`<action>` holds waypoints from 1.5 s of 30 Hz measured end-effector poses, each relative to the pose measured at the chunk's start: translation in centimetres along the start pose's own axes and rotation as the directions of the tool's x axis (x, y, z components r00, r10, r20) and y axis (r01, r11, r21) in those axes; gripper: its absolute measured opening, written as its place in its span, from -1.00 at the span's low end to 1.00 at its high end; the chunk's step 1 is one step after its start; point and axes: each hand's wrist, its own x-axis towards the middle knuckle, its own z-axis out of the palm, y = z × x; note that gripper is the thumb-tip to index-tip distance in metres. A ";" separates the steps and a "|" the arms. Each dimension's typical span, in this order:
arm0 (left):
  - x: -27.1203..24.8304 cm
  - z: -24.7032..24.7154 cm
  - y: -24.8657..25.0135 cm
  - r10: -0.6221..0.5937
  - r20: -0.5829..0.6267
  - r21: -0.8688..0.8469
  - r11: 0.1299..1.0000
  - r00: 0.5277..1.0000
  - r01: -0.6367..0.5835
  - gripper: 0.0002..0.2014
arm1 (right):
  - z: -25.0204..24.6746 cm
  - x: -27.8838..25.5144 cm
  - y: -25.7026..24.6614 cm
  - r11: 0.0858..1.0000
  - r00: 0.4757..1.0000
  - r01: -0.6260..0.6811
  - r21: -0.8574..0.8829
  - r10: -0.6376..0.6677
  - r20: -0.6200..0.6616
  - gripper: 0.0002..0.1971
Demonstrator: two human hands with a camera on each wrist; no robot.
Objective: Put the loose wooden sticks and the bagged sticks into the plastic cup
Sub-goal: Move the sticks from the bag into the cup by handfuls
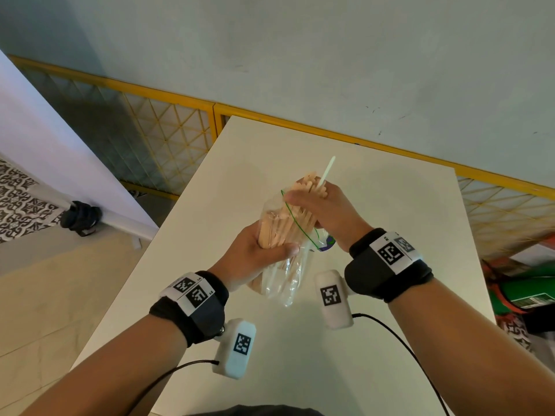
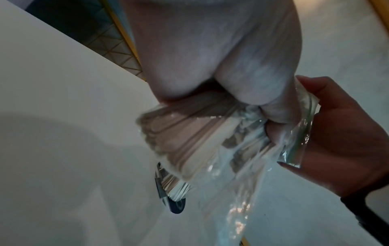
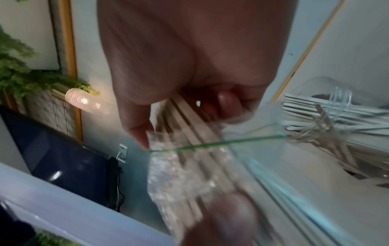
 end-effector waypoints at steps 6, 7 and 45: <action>-0.2 0.1 0.1 0.002 -0.004 -0.004 1.000 1.000 -0.002 -0.62 | 0.3 -0.2 0.5 0.989 0.997 -0.072 0.133 0.066 0.046 -0.79; -0.2 0.0 0.2 0.000 -0.001 -0.015 1.000 1.000 -0.001 -0.59 | 0.3 0.0 0.6 0.989 0.997 -0.068 0.132 0.065 0.031 -0.82; 0.8 0.3 1.0 0.048 -0.049 0.028 0.999 0.998 -0.047 -0.53 | -1.0 0.9 -0.4 0.983 0.982 0.054 -0.178 -0.084 -0.167 -0.87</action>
